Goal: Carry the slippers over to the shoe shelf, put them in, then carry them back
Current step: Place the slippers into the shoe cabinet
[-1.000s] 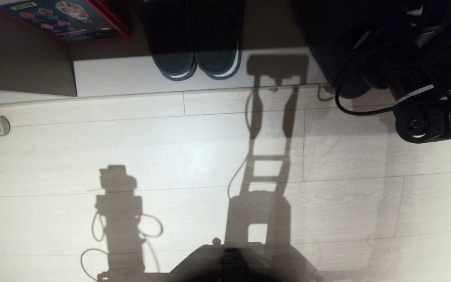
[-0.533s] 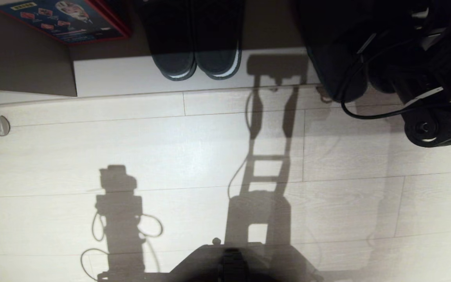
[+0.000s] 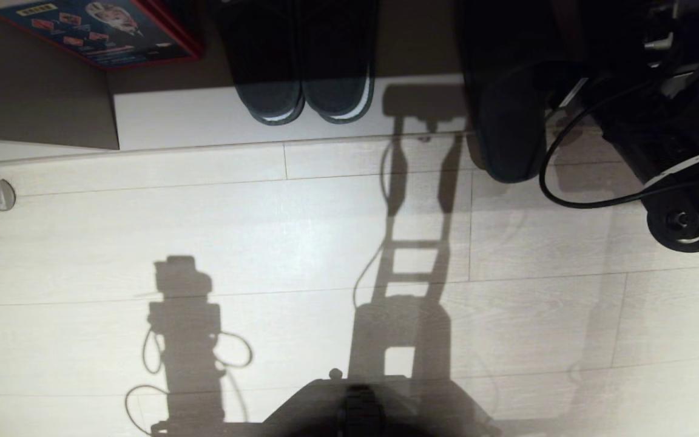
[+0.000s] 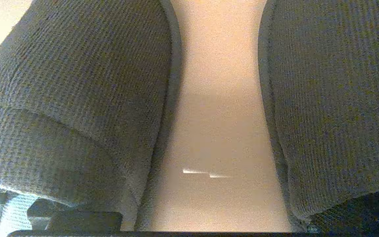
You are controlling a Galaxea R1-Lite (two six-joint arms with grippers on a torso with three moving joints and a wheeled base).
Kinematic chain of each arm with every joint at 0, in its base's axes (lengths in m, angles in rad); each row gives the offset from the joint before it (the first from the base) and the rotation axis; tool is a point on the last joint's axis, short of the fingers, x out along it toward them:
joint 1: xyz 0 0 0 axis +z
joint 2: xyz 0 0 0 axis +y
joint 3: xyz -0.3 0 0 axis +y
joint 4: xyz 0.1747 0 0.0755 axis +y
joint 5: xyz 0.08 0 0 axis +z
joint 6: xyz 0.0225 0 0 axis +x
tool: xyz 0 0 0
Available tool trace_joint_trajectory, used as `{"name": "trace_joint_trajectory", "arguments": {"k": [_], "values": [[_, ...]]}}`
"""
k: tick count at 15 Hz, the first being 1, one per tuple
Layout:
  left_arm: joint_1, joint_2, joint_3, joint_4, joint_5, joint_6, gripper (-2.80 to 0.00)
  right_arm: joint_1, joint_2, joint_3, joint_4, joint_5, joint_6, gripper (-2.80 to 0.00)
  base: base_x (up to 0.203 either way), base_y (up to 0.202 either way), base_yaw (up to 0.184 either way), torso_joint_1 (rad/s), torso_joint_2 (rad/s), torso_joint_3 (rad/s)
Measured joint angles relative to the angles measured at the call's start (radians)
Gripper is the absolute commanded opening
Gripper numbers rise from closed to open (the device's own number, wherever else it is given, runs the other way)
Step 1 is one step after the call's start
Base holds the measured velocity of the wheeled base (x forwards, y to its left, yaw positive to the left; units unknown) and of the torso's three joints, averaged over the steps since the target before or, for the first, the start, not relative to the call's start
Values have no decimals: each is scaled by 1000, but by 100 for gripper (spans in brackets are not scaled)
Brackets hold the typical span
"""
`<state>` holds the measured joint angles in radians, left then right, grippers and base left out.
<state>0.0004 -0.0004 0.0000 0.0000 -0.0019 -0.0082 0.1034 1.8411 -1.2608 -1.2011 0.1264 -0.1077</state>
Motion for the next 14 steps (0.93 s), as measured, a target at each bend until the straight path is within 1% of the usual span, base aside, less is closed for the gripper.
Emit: {"name": "trace_joint_trajectory", "arguments": {"k": [14], "values": [[0,0,0,0,1,1,-280,-22,-61,23,21,0,-1,0,0,0,0,0,0,0]]}}
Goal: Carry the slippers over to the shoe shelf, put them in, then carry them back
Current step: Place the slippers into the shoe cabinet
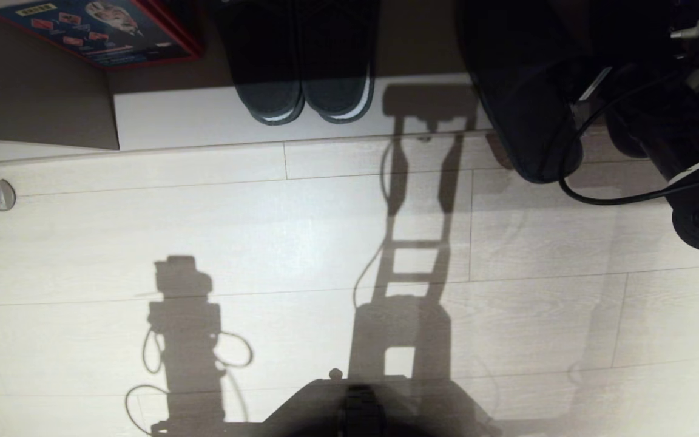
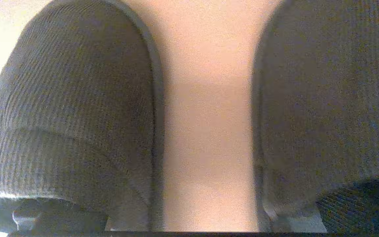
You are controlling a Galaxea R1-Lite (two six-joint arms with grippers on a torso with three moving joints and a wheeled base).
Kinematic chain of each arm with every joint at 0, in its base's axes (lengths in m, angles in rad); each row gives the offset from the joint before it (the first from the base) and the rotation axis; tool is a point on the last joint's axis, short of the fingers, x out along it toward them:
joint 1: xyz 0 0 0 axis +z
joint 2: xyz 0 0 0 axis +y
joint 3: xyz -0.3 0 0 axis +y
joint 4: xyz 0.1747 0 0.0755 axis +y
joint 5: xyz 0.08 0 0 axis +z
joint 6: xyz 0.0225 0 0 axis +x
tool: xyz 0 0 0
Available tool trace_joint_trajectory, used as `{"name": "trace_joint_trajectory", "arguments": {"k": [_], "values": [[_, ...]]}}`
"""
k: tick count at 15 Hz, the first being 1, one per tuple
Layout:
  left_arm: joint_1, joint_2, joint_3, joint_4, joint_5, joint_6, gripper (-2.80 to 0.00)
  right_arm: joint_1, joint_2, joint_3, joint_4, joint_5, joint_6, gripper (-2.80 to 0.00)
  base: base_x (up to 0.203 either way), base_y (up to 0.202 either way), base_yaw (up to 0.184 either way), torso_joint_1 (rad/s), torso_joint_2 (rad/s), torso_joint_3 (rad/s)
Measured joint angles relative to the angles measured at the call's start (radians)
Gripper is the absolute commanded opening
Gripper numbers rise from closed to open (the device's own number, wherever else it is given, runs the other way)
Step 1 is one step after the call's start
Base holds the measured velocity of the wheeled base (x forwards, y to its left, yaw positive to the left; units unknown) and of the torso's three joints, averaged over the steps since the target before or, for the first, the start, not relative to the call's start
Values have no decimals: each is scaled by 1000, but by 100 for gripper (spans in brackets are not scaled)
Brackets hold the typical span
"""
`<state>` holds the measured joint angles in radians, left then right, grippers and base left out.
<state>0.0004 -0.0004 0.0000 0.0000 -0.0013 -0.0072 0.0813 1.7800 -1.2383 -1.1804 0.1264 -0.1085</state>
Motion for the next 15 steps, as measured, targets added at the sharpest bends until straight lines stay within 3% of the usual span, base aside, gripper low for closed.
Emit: {"name": "trace_joint_trajectory", "arguments": {"k": [5,10,15], "values": [[0,0,0,0,0,0,-280,0,-11,13,3,13,12,0,0,0,0,0,0,0],[0,0,0,0,0,0,-280,0,-14,14,-10,87,98,0,0,0,0,0,0,0],[0,0,0,0,0,0,-280,-9,-15,21,-8,114,88,0,0,0,0,0,0,0]]}}
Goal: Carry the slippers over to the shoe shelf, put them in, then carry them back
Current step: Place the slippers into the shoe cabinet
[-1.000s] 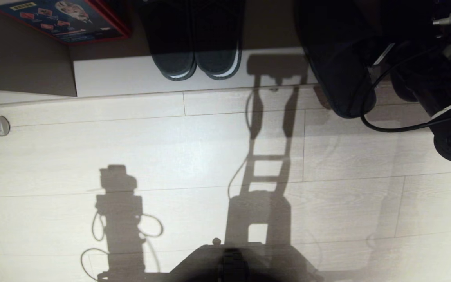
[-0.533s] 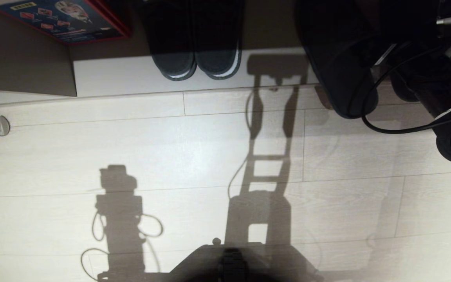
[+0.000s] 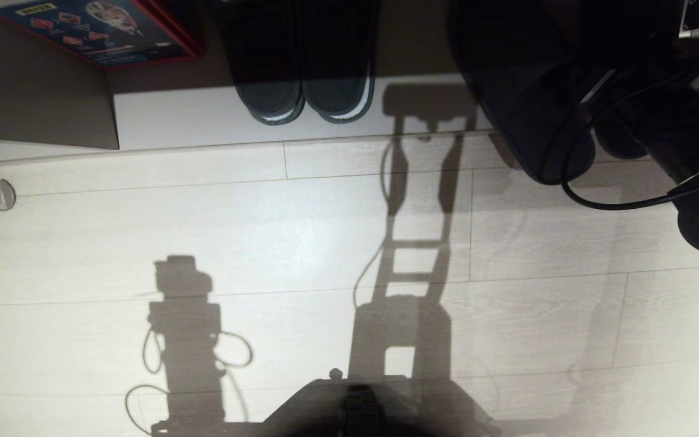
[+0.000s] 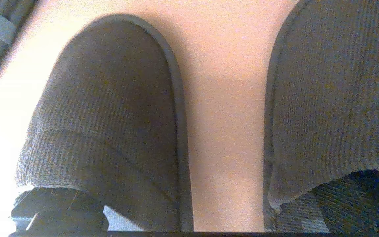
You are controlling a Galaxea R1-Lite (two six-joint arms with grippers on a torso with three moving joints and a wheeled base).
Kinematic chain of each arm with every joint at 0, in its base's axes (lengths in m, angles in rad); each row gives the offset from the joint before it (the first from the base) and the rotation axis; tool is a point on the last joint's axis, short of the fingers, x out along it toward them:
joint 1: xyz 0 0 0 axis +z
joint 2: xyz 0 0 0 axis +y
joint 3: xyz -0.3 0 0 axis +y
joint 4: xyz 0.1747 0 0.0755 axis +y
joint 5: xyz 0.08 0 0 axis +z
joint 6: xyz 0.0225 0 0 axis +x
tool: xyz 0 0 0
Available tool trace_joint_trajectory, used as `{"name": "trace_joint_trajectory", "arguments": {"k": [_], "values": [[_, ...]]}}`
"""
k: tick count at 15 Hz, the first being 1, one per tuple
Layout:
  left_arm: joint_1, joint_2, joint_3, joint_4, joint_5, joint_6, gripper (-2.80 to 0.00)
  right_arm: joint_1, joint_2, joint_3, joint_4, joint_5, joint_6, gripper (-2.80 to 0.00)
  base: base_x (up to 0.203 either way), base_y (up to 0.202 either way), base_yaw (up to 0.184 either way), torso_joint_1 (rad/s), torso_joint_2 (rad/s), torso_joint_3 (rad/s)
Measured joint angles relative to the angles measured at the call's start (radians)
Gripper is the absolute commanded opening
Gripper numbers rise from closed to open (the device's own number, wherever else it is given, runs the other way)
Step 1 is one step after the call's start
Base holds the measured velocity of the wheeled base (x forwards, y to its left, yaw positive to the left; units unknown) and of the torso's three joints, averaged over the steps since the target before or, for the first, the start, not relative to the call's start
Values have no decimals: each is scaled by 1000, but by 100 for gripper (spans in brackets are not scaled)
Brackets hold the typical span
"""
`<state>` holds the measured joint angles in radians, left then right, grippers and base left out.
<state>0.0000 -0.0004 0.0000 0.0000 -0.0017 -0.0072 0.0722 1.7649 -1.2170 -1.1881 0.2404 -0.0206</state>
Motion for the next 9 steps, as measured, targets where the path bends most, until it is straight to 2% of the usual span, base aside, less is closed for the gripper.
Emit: {"name": "trace_joint_trajectory", "arguments": {"k": [4,7,9], "values": [[0,0,0,0,0,0,-280,-27,-13,28,4,23,0,0,0,0,0,0,0,0],[0,0,0,0,0,0,-280,-68,-13,60,-10,49,-56,0,0,0,0,0,0,0],[1,0,0,0,0,0,-280,-72,-13,69,-10,52,-54,0,0,0,0,0,0,0]]}}
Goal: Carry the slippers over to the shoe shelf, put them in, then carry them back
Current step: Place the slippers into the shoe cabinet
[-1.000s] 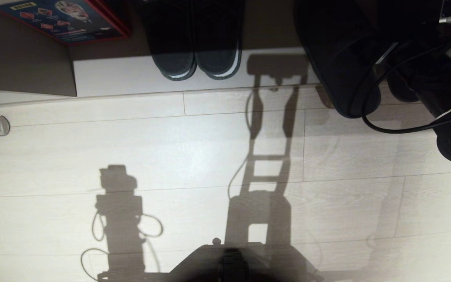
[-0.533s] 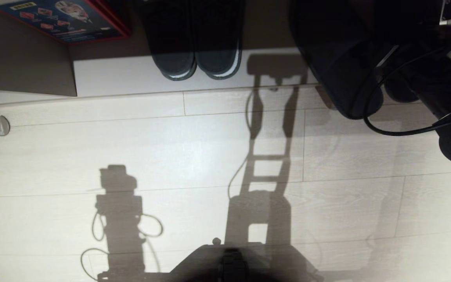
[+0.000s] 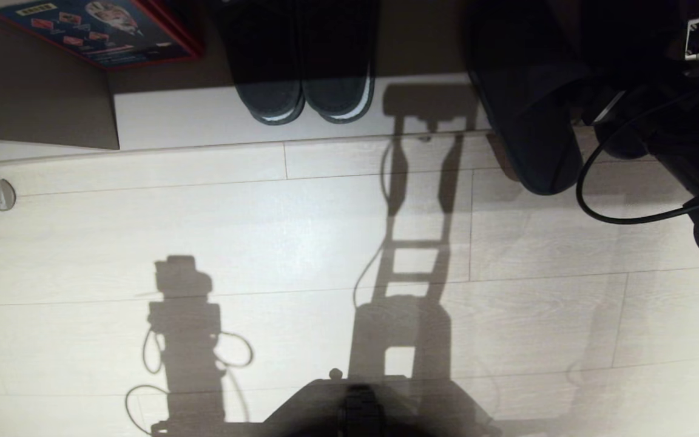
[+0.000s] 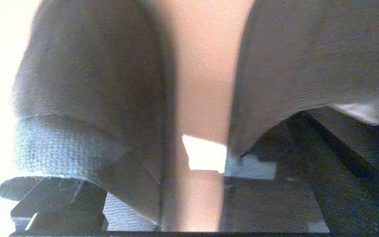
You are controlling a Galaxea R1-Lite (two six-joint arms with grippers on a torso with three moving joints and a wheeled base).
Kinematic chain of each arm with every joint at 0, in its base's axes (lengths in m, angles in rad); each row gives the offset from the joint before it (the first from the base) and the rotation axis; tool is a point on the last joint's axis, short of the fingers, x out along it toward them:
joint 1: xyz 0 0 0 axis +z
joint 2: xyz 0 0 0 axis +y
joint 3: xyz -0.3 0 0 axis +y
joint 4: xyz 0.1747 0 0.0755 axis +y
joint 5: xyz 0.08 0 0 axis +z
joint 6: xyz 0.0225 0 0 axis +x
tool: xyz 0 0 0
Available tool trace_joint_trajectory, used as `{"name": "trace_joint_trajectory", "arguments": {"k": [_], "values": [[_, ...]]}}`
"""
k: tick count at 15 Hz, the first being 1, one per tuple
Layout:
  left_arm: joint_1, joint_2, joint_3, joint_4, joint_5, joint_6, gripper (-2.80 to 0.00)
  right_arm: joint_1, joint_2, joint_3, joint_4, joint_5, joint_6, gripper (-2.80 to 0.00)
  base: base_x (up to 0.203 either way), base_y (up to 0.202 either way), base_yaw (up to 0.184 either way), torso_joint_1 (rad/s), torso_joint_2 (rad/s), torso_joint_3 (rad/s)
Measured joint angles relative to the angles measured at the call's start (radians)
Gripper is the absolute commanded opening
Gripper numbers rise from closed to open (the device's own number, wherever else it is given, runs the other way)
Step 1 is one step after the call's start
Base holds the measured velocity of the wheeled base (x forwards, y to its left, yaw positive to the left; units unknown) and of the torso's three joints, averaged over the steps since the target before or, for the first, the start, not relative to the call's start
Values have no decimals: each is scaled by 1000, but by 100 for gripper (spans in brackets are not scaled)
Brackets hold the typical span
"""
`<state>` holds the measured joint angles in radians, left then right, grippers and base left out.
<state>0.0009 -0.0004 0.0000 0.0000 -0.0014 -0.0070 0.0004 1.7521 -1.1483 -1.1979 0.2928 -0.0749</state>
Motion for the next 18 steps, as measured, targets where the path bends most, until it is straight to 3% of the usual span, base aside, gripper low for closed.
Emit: {"name": "trace_joint_trajectory", "arguments": {"k": [8,16,18], "values": [[0,0,0,0,0,1,-280,-2,-9,5,7,1,5,0,0,0,0,0,0,0],[-1,0,0,0,0,0,-280,-2,-20,23,84,27,58,0,0,0,0,0,0,0],[0,0,0,0,0,0,-280,4,-14,19,76,29,106,0,0,0,0,0,0,0]]}}
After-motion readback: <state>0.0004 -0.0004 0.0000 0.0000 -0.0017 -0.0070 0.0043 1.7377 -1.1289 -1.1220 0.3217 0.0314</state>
